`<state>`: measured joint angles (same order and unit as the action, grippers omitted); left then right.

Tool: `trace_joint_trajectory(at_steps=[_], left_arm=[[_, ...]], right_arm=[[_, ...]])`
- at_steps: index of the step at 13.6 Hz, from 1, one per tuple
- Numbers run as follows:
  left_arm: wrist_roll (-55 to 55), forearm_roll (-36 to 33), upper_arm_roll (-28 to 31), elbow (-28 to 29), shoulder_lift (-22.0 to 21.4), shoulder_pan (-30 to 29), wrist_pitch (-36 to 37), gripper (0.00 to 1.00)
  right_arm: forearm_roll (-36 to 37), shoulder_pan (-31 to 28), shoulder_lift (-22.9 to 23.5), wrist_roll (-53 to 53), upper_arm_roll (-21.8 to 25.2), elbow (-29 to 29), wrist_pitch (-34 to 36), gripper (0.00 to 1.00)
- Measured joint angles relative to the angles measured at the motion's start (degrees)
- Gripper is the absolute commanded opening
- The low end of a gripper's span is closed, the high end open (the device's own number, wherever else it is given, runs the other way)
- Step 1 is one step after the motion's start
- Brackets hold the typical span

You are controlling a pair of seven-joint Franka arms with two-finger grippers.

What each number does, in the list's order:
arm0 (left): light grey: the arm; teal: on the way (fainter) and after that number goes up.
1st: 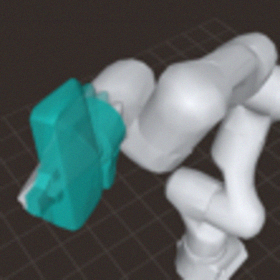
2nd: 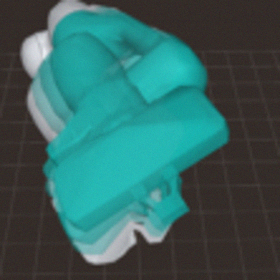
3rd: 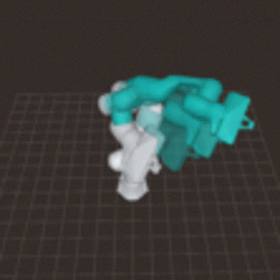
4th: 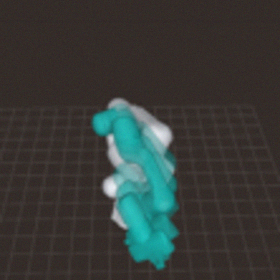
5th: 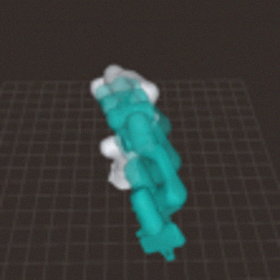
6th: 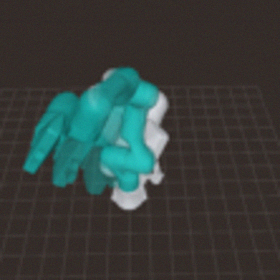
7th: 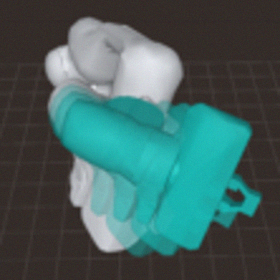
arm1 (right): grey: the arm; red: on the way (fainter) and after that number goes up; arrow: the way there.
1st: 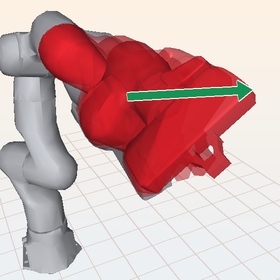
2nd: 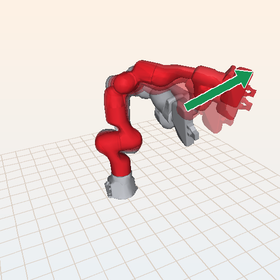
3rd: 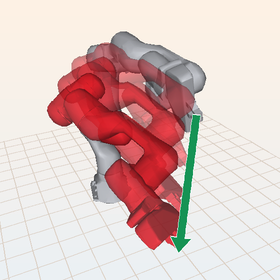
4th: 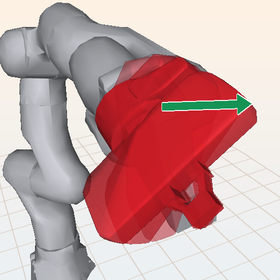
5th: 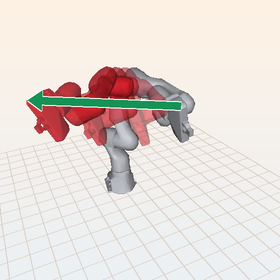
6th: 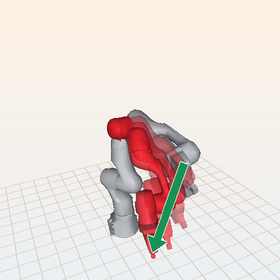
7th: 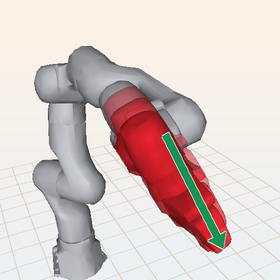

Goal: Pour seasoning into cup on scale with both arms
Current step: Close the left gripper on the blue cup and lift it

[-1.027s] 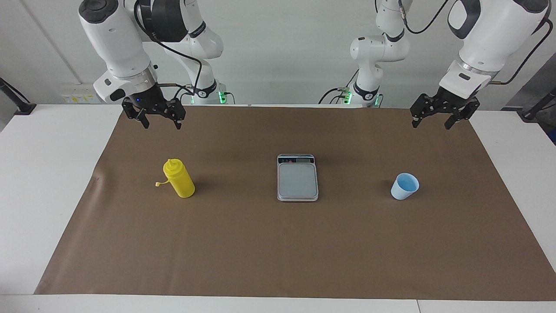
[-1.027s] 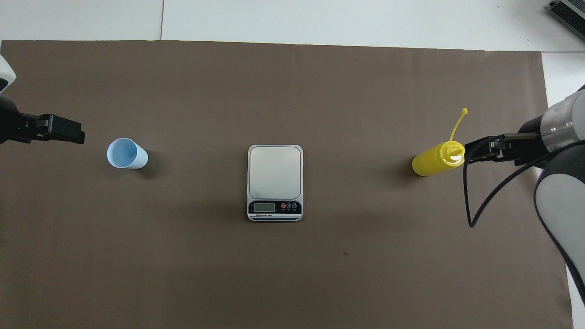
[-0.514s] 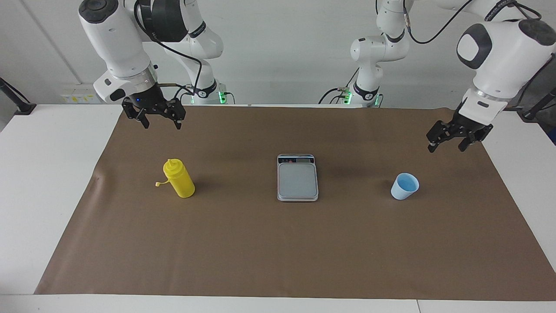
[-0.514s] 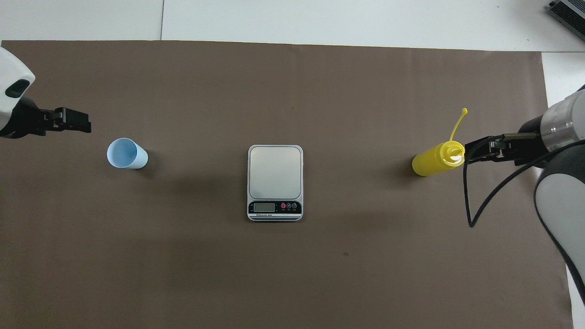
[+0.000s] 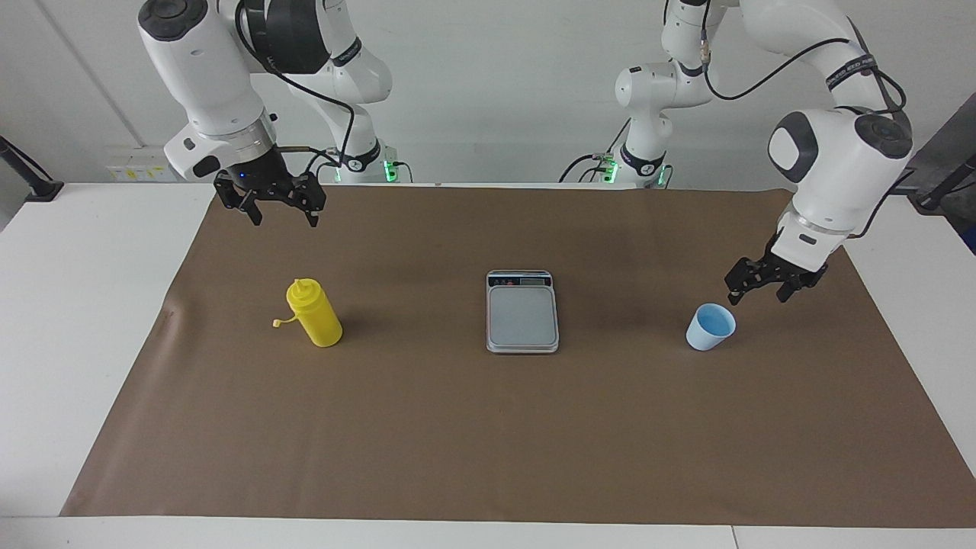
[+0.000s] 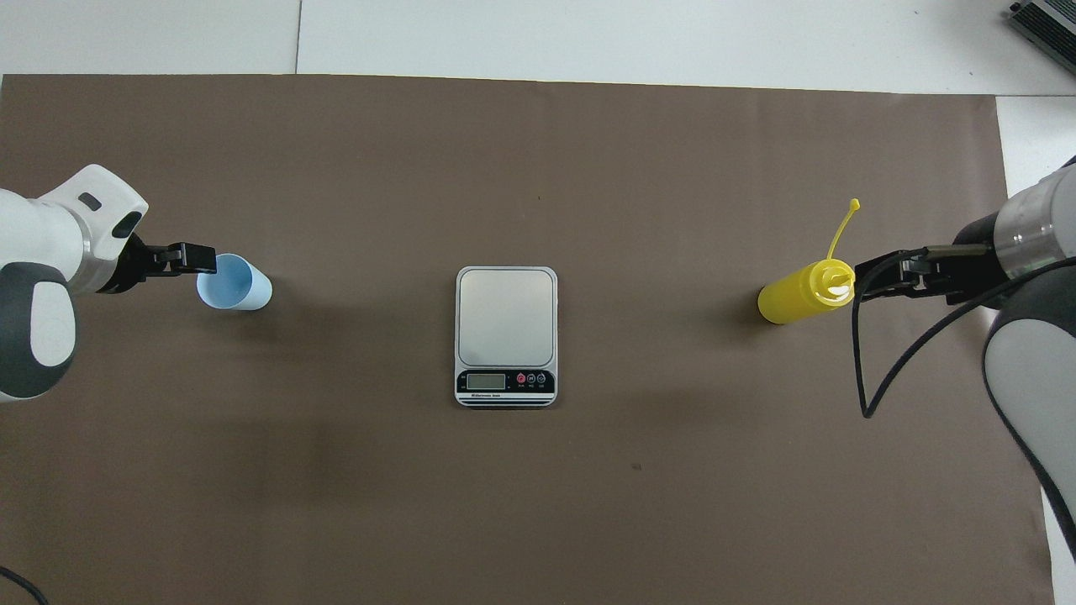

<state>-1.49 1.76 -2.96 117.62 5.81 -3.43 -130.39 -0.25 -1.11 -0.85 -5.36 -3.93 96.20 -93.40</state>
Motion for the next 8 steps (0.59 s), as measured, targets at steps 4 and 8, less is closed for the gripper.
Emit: trace_joint_trajectory(at_steps=[4,8], left_arm=[[-0.75,0.00,-0.03,5.84,0.05,-0.03,-5.48,1.00],[-2.15,0.00,-0.07,7.60,0.61,-0.03,-7.49,0.09]], right_arm=[[0.00,0.00,0.00,0.00,0.00,0.00,0.00,1.00],[0.00,0.00,0.00,0.00,0.00,0.00,0.00,1.00]])
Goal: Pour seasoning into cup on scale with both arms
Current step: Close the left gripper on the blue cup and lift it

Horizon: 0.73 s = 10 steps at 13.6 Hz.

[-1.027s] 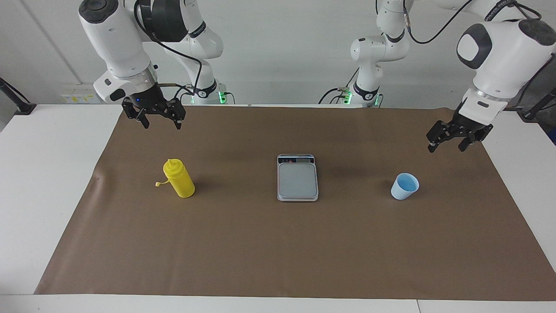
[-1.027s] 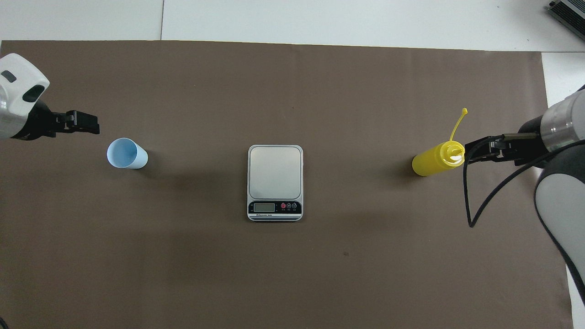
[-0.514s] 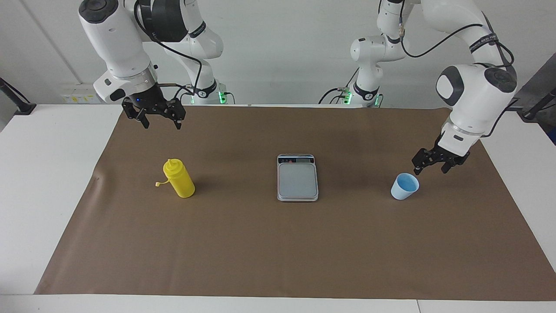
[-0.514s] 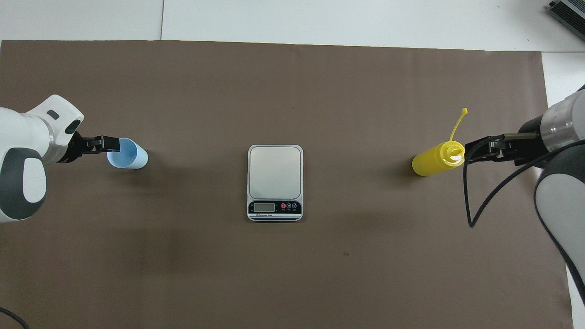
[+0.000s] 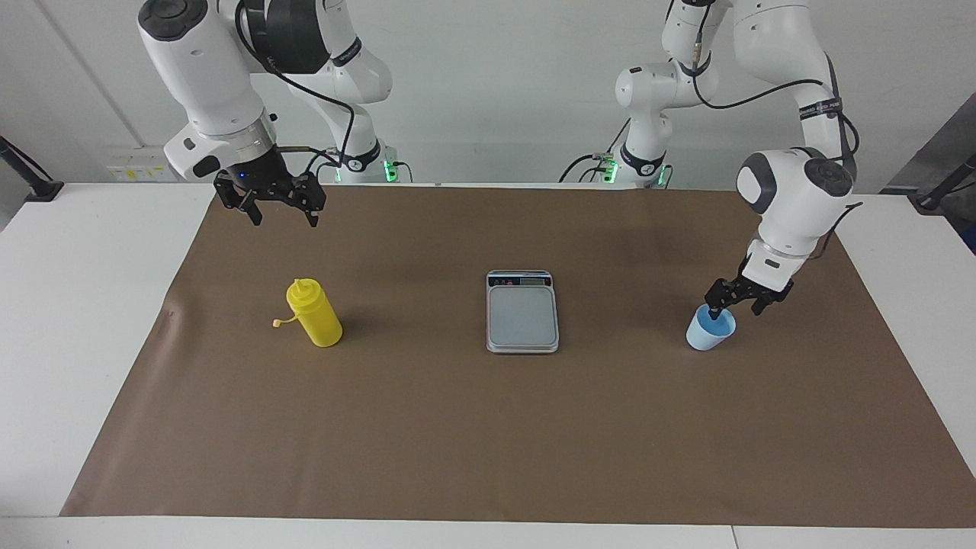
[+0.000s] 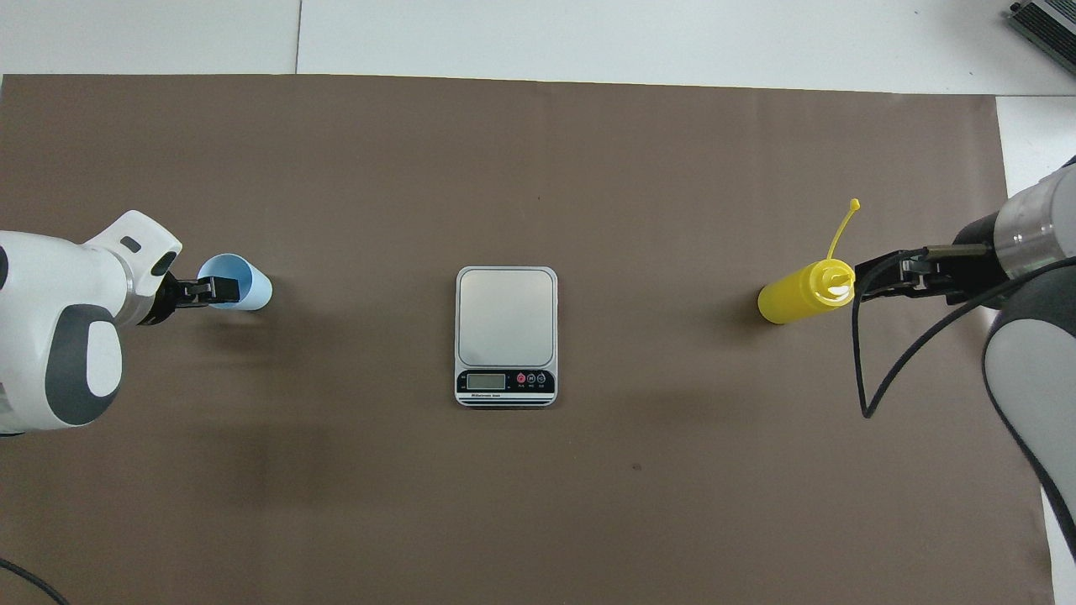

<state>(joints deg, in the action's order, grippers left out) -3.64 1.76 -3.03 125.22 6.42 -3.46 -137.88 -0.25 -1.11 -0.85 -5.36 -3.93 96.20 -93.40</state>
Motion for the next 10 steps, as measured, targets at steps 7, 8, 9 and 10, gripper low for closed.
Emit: trace_joint_trajectory(at_steps=[7,8,9,10], left_arm=[[-3.18,0.03,-0.12,-0.97,0.59,0.00,-6.02,0.00],[-3.19,0.03,-0.16,-1.86,0.82,0.01,-5.99,0.00],[-3.20,0.03,-0.23,-2.93,1.16,0.02,-5.64,0.00],[-3.21,0.03,-0.28,-4.22,1.56,0.03,-4.75,0.00]], right_arm=[[0.00,0.00,0.00,0.00,0.00,0.00,0.00,1.00],[0.00,0.00,0.00,0.00,0.00,0.00,0.00,1.00],[0.00,0.00,0.00,0.00,0.00,0.00,0.00,1.00],[0.00,0.00,0.00,0.00,0.00,0.00,0.00,1.00]])
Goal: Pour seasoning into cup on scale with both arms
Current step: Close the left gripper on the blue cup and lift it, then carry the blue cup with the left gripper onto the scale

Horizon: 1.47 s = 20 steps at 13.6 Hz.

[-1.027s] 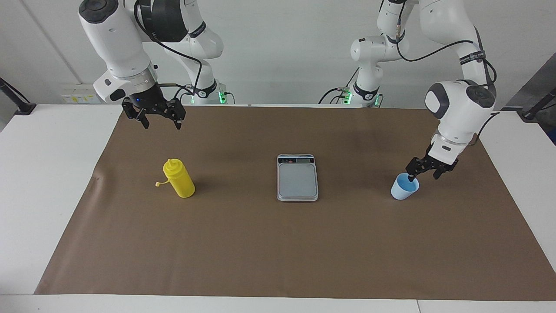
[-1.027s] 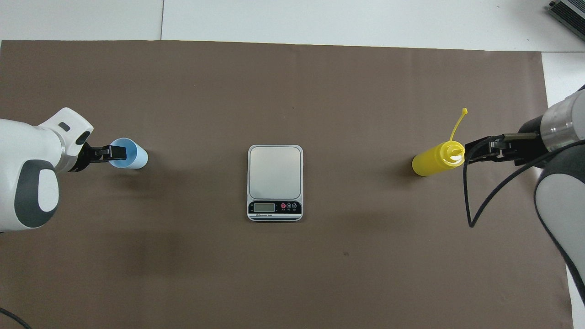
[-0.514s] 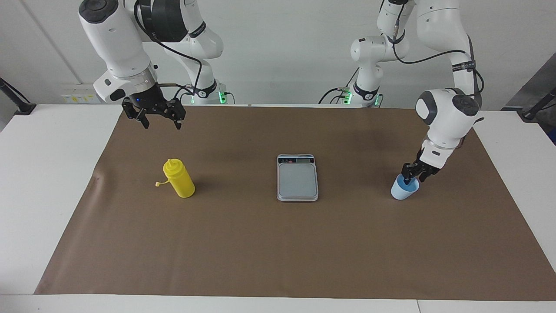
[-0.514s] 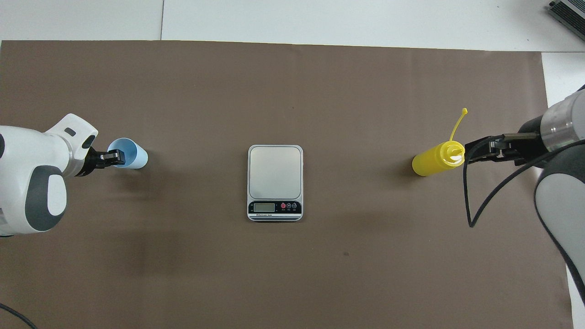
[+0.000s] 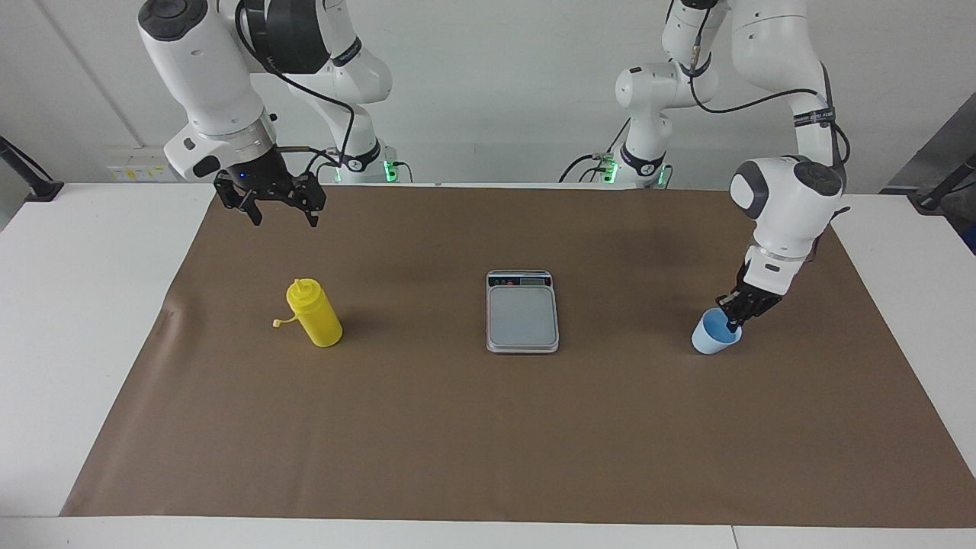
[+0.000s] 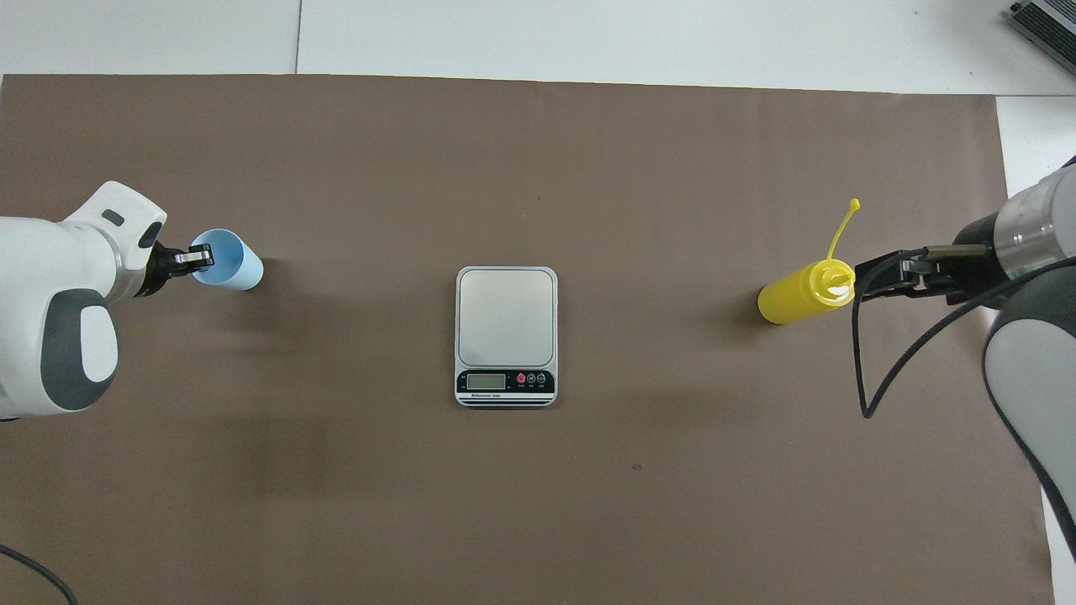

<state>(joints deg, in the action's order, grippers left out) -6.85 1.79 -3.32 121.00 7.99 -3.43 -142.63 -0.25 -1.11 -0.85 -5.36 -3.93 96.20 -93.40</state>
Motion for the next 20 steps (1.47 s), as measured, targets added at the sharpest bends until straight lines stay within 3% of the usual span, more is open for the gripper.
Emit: trace_joint_trajectory(at_steps=[5,9,16,20], left_arm=[[-0.15,0.00,-0.73,-10.03,1.45,0.57,9.37,0.00],[-8.75,0.02,-1.16,-15.57,2.01,8.10,14.17,0.00],[-19.98,0.02,-1.29,-16.15,2.96,23.99,15.83,0.00],[-21.25,0.02,-1.26,-16.02,4.45,29.18,14.02,0.00]], right_arm=[[0.00,0.00,0.00,0.00,0.00,0.00,0.00,1.00],[0.00,0.00,0.00,0.00,0.00,0.00,0.00,1.00],[0.00,0.00,0.00,0.00,0.00,0.00,0.00,1.00],[0.00,0.00,0.00,0.00,0.00,0.00,0.00,1.00]])
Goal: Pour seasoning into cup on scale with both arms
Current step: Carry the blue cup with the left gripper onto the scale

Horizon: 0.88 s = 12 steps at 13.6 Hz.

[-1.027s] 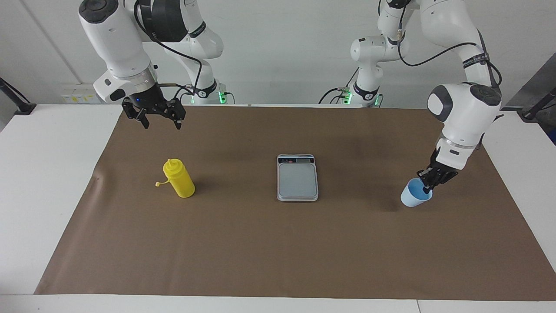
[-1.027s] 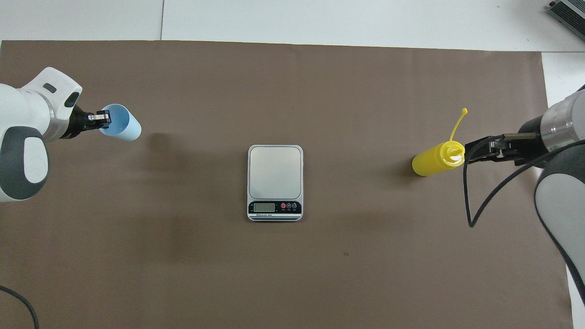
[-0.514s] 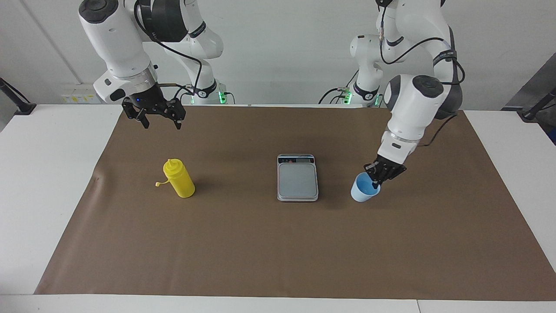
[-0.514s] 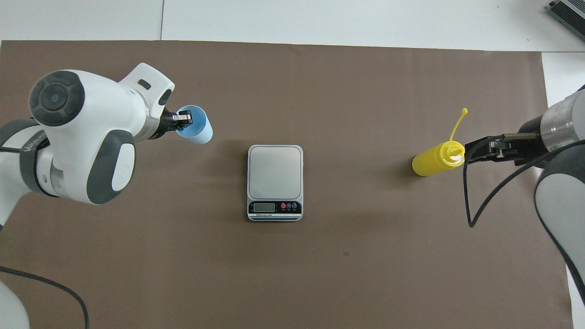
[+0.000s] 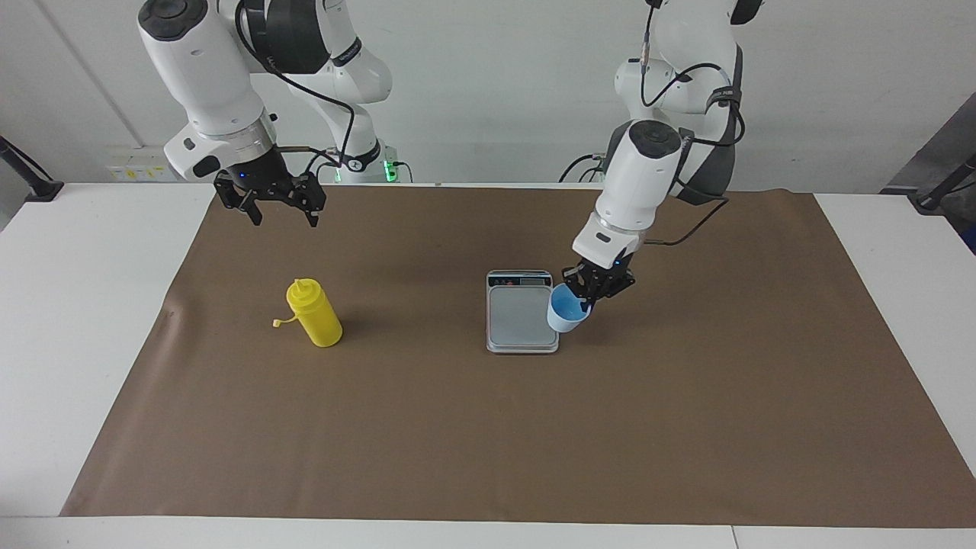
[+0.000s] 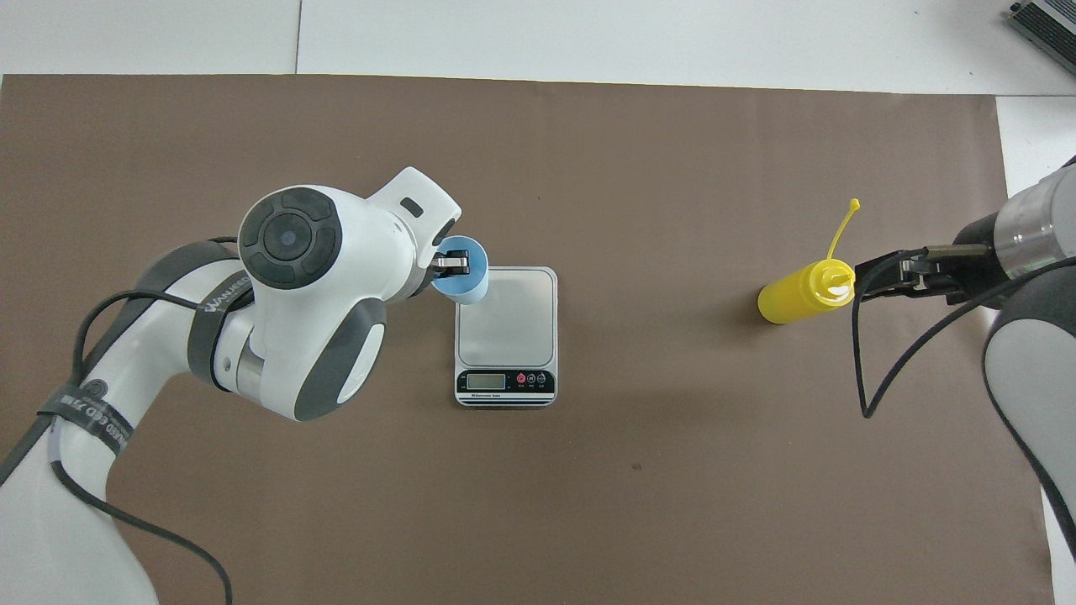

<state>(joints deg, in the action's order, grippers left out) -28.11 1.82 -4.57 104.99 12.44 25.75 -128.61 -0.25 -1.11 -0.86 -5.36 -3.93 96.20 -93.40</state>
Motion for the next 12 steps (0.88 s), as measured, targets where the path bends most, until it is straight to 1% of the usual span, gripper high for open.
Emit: trace_joint_trajectory(at_steps=[5,12], left_arm=[[-1.82,0.00,0.00,0.77,2.66,3.39,-3.25,0.00],[-1.85,0.00,0.17,2.66,2.82,3.70,-5.70,0.00]], right_arm=[[0.00,0.00,0.00,0.00,0.00,0.00,0.00,1.00],[0.00,0.00,0.00,0.00,0.00,0.00,0.00,1.00]])
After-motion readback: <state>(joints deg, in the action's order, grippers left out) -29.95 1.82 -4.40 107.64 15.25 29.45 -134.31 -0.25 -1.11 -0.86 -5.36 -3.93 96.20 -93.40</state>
